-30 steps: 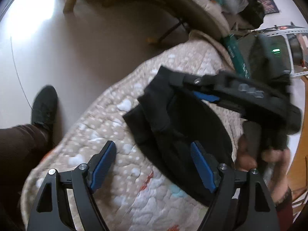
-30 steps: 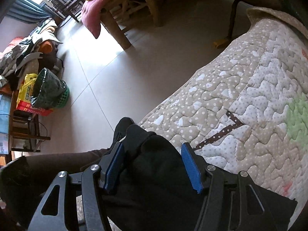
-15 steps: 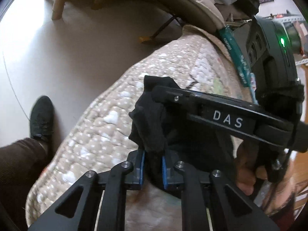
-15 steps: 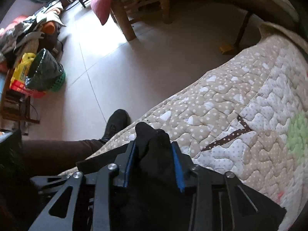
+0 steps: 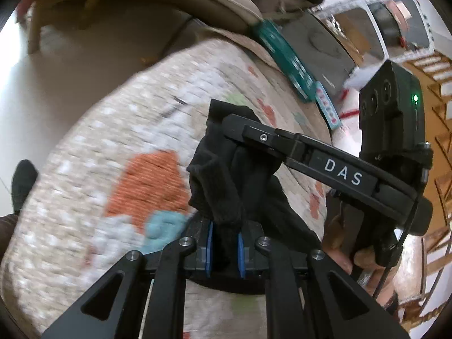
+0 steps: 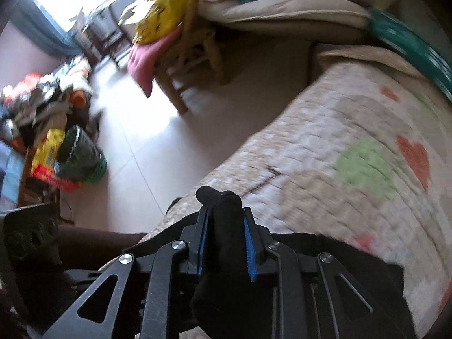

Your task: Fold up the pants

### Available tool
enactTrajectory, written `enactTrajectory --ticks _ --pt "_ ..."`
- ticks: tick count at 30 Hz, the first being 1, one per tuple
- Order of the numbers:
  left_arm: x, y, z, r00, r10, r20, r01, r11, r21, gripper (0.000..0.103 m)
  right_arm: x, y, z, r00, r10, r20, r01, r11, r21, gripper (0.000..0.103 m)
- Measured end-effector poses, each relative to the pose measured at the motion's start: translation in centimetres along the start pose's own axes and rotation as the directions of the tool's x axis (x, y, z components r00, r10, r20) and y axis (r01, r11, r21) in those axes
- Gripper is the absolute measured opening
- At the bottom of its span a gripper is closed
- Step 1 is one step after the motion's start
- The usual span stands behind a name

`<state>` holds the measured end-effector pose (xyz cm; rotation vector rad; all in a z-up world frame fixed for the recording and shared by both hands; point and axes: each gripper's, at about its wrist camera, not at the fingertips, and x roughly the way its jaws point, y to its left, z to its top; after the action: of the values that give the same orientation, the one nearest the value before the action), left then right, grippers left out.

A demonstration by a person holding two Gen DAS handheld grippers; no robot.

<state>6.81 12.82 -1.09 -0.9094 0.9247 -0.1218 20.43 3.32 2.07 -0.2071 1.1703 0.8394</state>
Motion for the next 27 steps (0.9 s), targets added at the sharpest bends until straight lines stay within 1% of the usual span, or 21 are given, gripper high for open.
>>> enactTrajectory --ticks 4,6,9,11,13,14,15,16,17,18,19,21,22,24,25,26,27 --pt "2.7 -2.8 -1.5 0.999 0.011 -0.05 -0.007 0.998 0.069 0.013 -3.1 -4.7 -3.5 0.998 0.008 0.068 -0.017 0.991 0.13 0.024" --pt "4.4 -3.9 -2.5 0.996 0.01 -0.083 -0.002 0.996 0.085 0.013 -3.9 -6.6 -5.1 0.996 0.01 0.091 -0.026 0.983 0.183 0.024" --pt "6.3 -5.3 -3.9 0.993 0.024 -0.115 -0.01 0.993 0.121 0.013 -5.0 -9.7 -8.2 0.992 0.019 0.126 -0.053 0.961 0.272 0.025" --pt "7.6 -6.2 -5.2 0.991 0.041 -0.13 -0.02 0.987 0.16 0.014 -5.4 -11.6 -10.2 0.989 0.025 0.146 -0.071 0.944 0.323 0.028" --pt "8.6 -6.7 -6.0 0.987 0.058 -0.149 -0.028 0.981 0.194 0.018 -5.9 -13.6 -12.1 0.986 0.024 0.168 -0.087 0.921 0.38 0.032" --pt "8.9 -7.1 -6.6 0.985 0.062 -0.162 -0.027 0.977 0.21 0.025 -6.2 -14.4 -13.0 0.984 0.015 0.176 -0.088 0.908 0.41 0.038" --pt "9.0 -7.6 -7.3 0.982 0.055 -0.182 -0.011 0.973 0.23 0.03 -6.5 -14.9 -13.7 0.983 0.001 0.184 -0.082 0.899 0.431 0.043" --pt "8.8 -7.9 -7.8 0.98 0.045 -0.194 0.004 0.969 0.247 0.038 -7.2 -15.7 -14.5 0.981 -0.026 0.195 -0.067 0.886 0.459 0.054" --pt "8.5 -8.3 -8.3 0.979 0.036 -0.201 0.02 0.963 0.27 0.042 -8.0 -16.4 -15.3 0.977 -0.058 0.207 -0.051 0.873 0.485 0.061" --pt "7.8 -9.0 -8.9 0.978 0.022 -0.207 0.042 0.952 0.303 0.044 -8.7 -17.0 -15.9 0.973 -0.087 0.214 -0.034 0.863 0.504 0.062" --pt "7.3 -9.3 -9.1 0.977 0.013 -0.211 0.057 0.945 0.322 0.047 -9.9 -17.7 -16.7 0.966 -0.138 0.22 -0.001 0.846 0.534 0.062" --pt "5.8 -10.2 -9.6 0.975 -0.019 -0.221 0.102 0.922 0.374 0.05 -11.5 -18.5 -17.7 0.954 -0.199 0.225 0.037 0.821 0.569 0.062" --pt "4.9 -10.4 -10.0 0.976 -0.026 -0.217 0.114 0.908 0.403 0.051 -12.9 -18.5 -18.2 0.942 -0.239 0.234 0.059 0.808 0.586 0.062" --pt "3.2 -9.9 -9.7 0.982 -0.023 -0.186 0.102 0.897 0.431 0.051 -14.7 -17.9 -18.2 0.926 -0.276 0.256 0.079 0.808 0.583 0.062" --pt "2.7 -9.4 -9.2 0.986 -0.011 -0.166 0.083 0.9 0.428 0.051 -15.3 -17.4 -18.2 0.921 -0.284 0.267 0.085 0.814 0.574 0.062" --pt "2.4 -8.6 -8.7 0.989 0.004 -0.146 0.057 0.909 0.412 0.051 -15.9 -16.6 -18.1 0.916 -0.288 0.28 0.088 0.824 0.56 0.062" --pt "2.1 -7.3 -7.8 0.992 0.026 -0.121 0.021 0.927 0.374 0.051 -16.3 -15.4 -17.9 0.912 -0.28 0.301 0.079 0.838 0.54 0.062"
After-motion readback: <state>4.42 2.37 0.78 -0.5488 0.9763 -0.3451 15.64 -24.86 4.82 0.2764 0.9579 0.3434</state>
